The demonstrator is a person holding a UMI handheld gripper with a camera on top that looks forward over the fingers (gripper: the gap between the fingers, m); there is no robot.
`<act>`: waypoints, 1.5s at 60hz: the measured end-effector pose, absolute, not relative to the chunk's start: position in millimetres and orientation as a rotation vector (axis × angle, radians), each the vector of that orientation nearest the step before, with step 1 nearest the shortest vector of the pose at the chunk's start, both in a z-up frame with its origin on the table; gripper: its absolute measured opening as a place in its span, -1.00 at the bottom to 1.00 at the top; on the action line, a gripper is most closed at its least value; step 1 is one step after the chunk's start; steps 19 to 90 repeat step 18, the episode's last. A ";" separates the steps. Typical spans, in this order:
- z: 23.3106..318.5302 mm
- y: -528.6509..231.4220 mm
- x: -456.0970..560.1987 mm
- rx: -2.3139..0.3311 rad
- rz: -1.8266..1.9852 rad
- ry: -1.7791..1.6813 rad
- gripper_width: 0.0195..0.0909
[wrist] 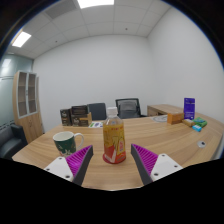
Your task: Pour water
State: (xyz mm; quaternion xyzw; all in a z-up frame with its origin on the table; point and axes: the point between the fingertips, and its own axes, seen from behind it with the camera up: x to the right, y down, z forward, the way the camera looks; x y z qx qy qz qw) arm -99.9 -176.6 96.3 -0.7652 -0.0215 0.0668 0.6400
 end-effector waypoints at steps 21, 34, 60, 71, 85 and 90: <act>84.2 -270.8 -126.0 -1.783 0.345 -0.035 0.80; 84.2 -270.8 -126.0 -1.783 0.345 -0.035 0.80; 84.2 -270.8 -126.0 -1.783 0.345 -0.035 0.80; 84.2 -270.8 -126.0 -1.783 0.345 -0.035 0.80; 84.2 -270.8 -126.0 -1.783 0.345 -0.035 0.80; 84.2 -270.8 -126.0 -1.783 0.345 -0.035 0.80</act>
